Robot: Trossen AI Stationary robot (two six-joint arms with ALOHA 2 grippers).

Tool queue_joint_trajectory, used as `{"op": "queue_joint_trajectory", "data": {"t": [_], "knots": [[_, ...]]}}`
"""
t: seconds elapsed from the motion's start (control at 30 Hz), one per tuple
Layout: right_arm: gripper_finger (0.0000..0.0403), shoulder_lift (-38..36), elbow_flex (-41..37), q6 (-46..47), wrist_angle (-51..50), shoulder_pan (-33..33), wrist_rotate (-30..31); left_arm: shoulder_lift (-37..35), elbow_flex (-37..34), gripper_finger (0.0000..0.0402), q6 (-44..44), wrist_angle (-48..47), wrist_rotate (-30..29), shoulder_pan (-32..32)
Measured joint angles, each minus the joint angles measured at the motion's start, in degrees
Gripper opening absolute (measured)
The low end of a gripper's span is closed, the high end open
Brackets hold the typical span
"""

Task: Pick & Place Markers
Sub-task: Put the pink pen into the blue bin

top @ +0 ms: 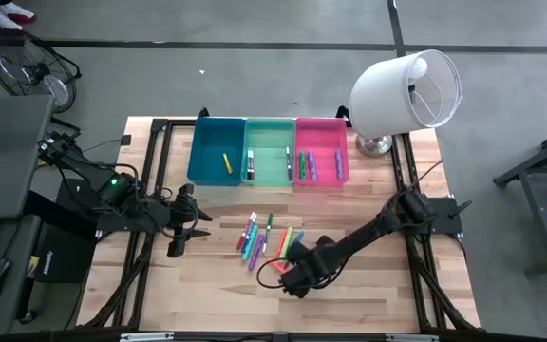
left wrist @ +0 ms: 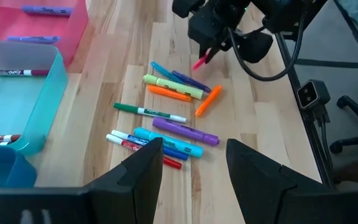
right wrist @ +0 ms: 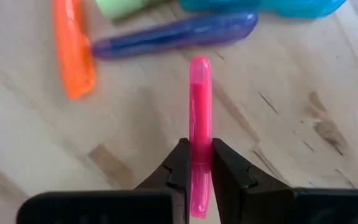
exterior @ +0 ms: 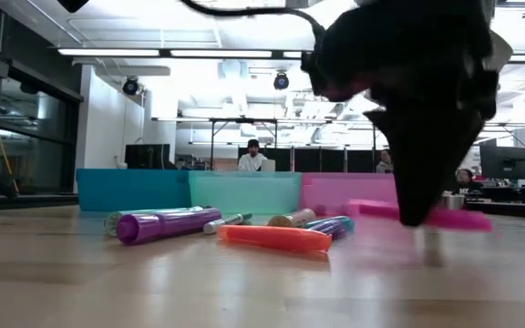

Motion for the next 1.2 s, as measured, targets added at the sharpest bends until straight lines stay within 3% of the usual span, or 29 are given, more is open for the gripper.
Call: {"op": "queue_joint_trajectory", "data": {"t": [0.23,0.57,0.87,1.2], "knots": [[0.0031,-4.22,0.14,0.05,-3.53,0.0,3.51,0.0,0.0,0.0175,0.25,2.2,-0.09,0.0],[0.0031,-12.13,0.18,1.03,-7.95,-0.06,14.44,0.57,0.0,0.0175,0.49,4.3,-3.61,0.02],[0.0031,-18.13,0.25,-1.97,-7.89,-1.73,23.27,4.3,-0.02,0.0175,6.41,15.56,-7.21,1.04],[0.0031,-22.85,0.27,-8.56,-10.12,-3.47,28.12,7.52,-0.05,0.0175,9.14,21.23,2.52,14.45]]}}
